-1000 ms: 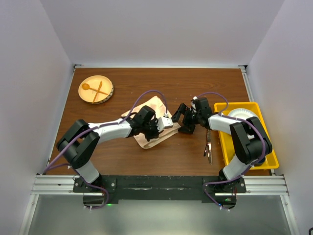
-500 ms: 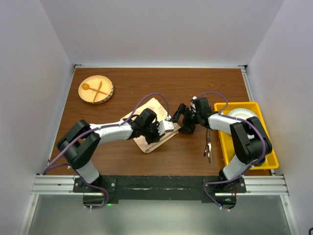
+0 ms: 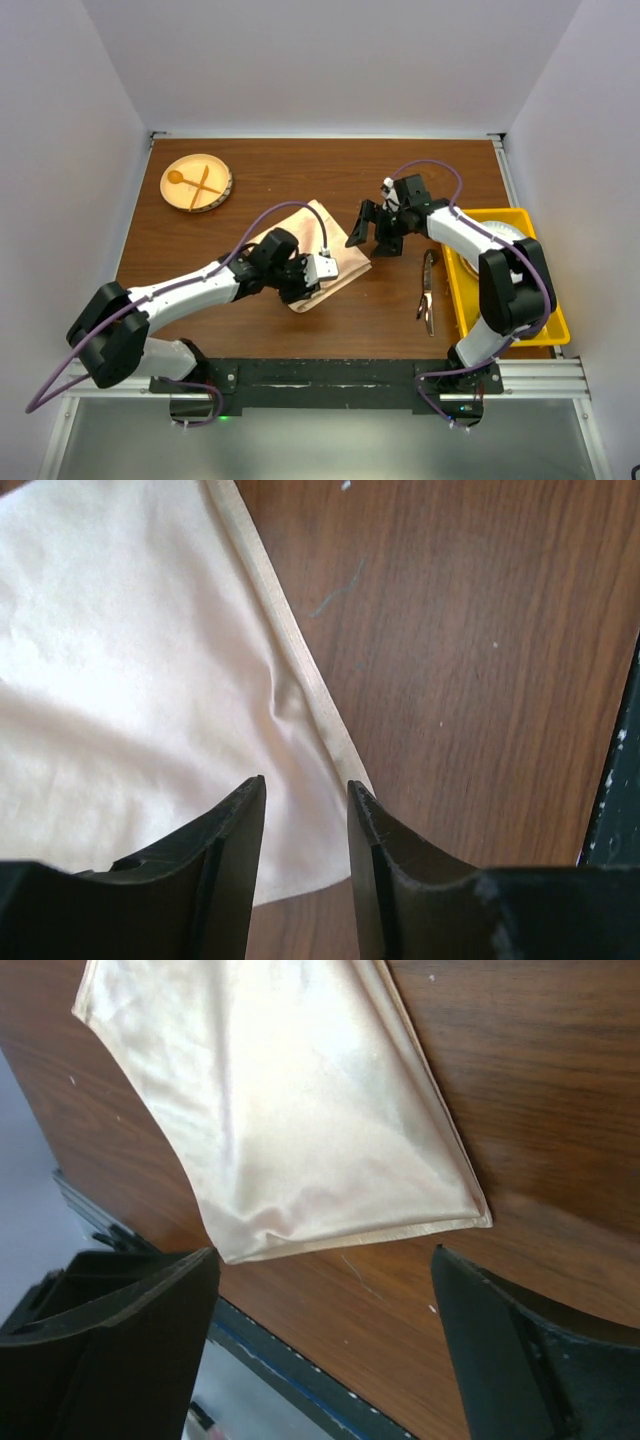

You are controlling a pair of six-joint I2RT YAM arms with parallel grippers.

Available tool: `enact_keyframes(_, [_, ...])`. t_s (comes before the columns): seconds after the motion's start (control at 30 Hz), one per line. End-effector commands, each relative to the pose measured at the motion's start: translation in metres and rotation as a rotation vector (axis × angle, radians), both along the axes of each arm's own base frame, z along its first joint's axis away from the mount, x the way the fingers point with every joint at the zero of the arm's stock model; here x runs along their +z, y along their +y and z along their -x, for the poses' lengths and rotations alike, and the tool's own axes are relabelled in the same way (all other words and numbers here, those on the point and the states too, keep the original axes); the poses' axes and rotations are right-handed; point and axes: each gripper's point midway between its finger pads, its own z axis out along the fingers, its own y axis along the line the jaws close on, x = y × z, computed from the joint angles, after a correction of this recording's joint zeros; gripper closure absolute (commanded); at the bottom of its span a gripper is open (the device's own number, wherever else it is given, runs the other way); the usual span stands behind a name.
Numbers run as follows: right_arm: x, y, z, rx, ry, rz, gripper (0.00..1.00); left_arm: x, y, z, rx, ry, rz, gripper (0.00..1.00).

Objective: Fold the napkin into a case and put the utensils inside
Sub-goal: Smooth out the lower triangle-folded napkin at the center of the board.

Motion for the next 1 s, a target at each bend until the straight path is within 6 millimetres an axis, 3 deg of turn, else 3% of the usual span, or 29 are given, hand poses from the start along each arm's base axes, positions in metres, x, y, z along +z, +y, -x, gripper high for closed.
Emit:
enact_keyframes(0.0, [0.026, 0.005, 0.006, 0.15, -0.063, -0.017, 0.15, -0.021, 0.023, 0.01, 0.0, -0.005, -0.092, 0.53])
enact_keyframes(0.13, [0.028, 0.025, -0.012, 0.173, -0.098, -0.083, 0.32, -0.025, 0.019, 0.01, -0.002, -0.039, -0.095, 0.53])
enact_keyframes(0.43, [0.0, 0.047, -0.023, 0.214, -0.072, -0.109, 0.41, -0.041, 0.016, 0.014, -0.018, -0.068, -0.145, 0.55])
enact_keyframes(0.63, [-0.024, 0.043, -0.012, 0.249, -0.017, -0.063, 0.42, -0.054, 0.023, 0.017, -0.028, -0.091, -0.203, 0.69])
enact_keyframes(0.83, [-0.041, 0.029, 0.004, 0.274, 0.039, 0.002, 0.44, -0.063, 0.036, 0.022, -0.044, -0.122, -0.264, 0.99])
enact_keyframes(0.97, [-0.035, 0.029, 0.01, 0.3, 0.041, -0.004, 0.48, -0.065, 0.045, 0.024, -0.072, -0.155, -0.291, 1.0])
